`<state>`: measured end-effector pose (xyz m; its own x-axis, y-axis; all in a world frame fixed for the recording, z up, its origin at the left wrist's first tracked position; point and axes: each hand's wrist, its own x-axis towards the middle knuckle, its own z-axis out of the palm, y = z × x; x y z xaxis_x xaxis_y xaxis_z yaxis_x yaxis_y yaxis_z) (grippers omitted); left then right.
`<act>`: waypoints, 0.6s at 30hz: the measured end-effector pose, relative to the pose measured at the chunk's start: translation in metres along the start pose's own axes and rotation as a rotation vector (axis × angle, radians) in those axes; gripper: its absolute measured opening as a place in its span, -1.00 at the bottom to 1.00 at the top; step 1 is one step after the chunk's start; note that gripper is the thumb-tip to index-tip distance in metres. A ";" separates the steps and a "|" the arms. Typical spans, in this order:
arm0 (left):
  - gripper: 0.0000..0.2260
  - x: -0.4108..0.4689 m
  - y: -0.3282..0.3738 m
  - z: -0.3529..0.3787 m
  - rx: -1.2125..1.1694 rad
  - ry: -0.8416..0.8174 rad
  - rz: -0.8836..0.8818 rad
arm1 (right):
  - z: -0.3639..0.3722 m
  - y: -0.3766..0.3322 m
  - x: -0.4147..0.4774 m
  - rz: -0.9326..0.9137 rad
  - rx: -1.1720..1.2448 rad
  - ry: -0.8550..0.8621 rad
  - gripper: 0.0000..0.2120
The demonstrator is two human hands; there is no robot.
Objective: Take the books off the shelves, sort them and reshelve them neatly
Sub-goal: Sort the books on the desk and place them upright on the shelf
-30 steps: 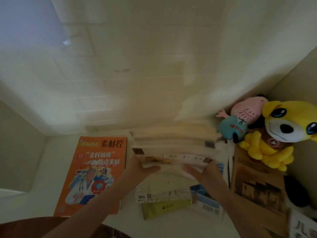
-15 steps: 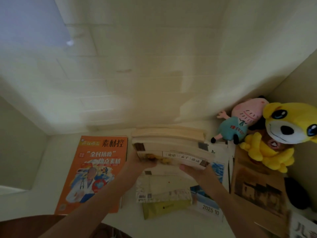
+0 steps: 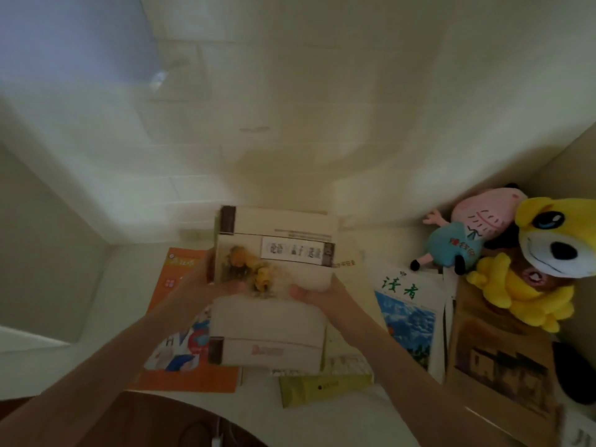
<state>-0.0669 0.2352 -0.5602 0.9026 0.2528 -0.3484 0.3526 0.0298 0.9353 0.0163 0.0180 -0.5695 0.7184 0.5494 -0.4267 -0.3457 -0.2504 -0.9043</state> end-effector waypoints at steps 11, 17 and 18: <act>-0.34 -0.010 -0.057 -0.085 -0.128 0.114 -0.274 | 0.124 0.045 0.071 0.365 -0.067 -0.101 -0.48; -0.17 -0.002 -0.074 -0.105 -0.033 0.119 -0.313 | 0.136 0.045 0.071 0.350 -0.355 0.019 -0.29; -0.14 -0.001 -0.074 -0.108 0.018 0.114 -0.325 | 0.136 0.044 0.068 0.345 -0.396 0.004 -0.26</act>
<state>-0.1209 0.3368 -0.6223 0.7092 0.3396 -0.6178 0.6226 0.1095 0.7748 -0.0324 0.1526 -0.6366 0.6057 0.3783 -0.7000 -0.3085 -0.6992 -0.6449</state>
